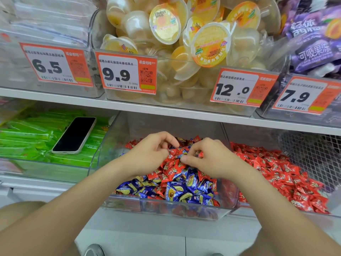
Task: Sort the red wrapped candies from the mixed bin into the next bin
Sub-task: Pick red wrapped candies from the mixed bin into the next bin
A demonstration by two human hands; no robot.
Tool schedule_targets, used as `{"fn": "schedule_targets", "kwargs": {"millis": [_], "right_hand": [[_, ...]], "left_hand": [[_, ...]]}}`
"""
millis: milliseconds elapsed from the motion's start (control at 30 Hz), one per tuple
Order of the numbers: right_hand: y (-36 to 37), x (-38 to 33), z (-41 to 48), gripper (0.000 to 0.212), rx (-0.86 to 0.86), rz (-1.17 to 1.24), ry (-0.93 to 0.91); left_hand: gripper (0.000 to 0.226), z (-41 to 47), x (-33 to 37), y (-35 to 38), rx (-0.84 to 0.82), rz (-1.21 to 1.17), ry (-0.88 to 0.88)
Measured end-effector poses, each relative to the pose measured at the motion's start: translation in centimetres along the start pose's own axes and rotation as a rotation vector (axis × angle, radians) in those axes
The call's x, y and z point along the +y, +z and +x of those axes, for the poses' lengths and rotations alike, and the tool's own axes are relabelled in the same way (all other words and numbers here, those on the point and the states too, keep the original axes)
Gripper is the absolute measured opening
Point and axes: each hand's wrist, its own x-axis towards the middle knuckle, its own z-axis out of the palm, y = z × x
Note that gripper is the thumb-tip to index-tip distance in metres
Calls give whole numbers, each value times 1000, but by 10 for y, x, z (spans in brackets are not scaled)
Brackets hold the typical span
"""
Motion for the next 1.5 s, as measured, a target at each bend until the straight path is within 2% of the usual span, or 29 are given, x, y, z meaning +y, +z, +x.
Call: {"fn": "schedule_targets", "kwargs": {"millis": [133,233,333,467,633,767,900,1000,1033,1067,1133,1233,1300,1367,1433,1500], "right_hand": [[1,-4,1,57,-142,-39,-25],[7,0,8,73,-154,-107,-54],[12,1,13,88,-172,-143,-39],[17,0,15,62,-166,-93,-55],[21,-2,13,64,-216,-134,-53],[11,-10,10,27,-99,-68,-124],[-1,-8,8,36,46,57,-48],[-1,-7,6,18,-22,62,-29],[0,-10,5,28,-50,73,-30],[1,-12,4,36,-69,96,-31],[2,-18,5,36,-77,200,-7],[4,-24,6,34,-59,385,79],[8,-24,8,50,-41,385,92],[13,-21,11,58,22,267,38],[19,-17,15,52,110,101,-44],[23,-13,21,39,111,-4,-117]], "left_hand": [[43,0,-6,3,-125,128,-76],[52,1,-14,-1,-212,274,-117],[47,0,-16,-3,-272,313,-104],[43,0,-16,-2,-292,375,-47],[40,4,-22,0,-259,460,25],[26,3,-22,2,-145,460,83],[20,0,-18,-3,-118,459,51],[10,-2,-11,-9,-79,300,-89],[7,-2,-8,-10,-53,167,-155],[8,-2,-5,-11,-36,-42,-239],[15,-1,-1,-13,-40,-532,-413],[15,-4,6,-21,-78,-934,-580],[11,-4,7,-25,-88,-1034,-643],[16,-4,6,-26,-86,-1049,-684],[24,-3,6,-26,-78,-1043,-703],[27,-3,7,-25,-80,-1046,-702]]}}
